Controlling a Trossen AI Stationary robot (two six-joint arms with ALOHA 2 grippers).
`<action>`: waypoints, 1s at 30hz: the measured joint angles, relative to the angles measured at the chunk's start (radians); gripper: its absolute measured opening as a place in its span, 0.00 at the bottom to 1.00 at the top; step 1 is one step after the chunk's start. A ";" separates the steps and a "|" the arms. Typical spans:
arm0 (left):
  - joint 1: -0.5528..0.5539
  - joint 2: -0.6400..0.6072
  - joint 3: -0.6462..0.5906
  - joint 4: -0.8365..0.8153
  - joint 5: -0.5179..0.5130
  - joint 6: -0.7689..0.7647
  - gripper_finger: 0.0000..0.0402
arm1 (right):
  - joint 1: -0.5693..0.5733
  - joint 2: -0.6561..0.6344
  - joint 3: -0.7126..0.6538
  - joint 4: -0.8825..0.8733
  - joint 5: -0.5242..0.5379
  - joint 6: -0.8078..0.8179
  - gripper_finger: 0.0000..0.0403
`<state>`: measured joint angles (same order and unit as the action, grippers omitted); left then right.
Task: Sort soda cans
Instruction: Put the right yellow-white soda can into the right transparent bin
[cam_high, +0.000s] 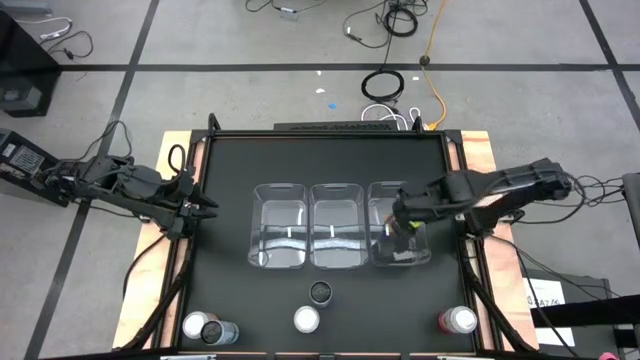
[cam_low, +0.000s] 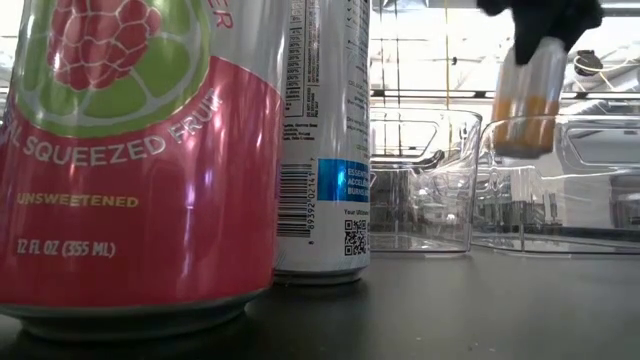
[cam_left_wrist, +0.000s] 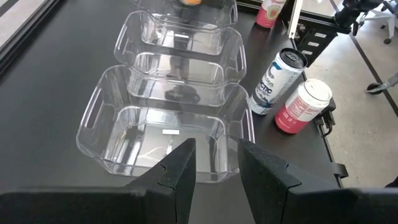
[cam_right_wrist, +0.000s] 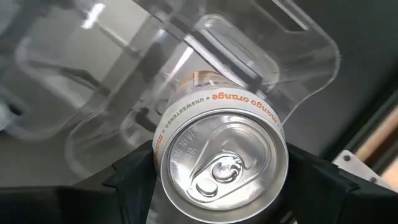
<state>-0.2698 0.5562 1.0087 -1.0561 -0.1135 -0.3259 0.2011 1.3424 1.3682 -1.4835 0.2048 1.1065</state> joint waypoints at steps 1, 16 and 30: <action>0.000 0.000 0.000 0.000 0.000 0.000 0.32 | -0.025 0.013 0.000 -0.003 -0.005 -0.010 0.68; 0.000 0.000 0.000 0.000 0.000 0.000 0.32 | -0.256 0.020 -0.233 0.163 -0.080 -0.063 0.68; 0.000 0.000 0.000 0.000 0.000 0.000 0.32 | -0.368 0.009 -0.300 0.254 -0.073 -0.071 0.72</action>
<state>-0.2698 0.5564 1.0088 -1.0565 -0.1136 -0.3256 -0.1671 1.3518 1.0683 -1.2293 0.1316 1.0355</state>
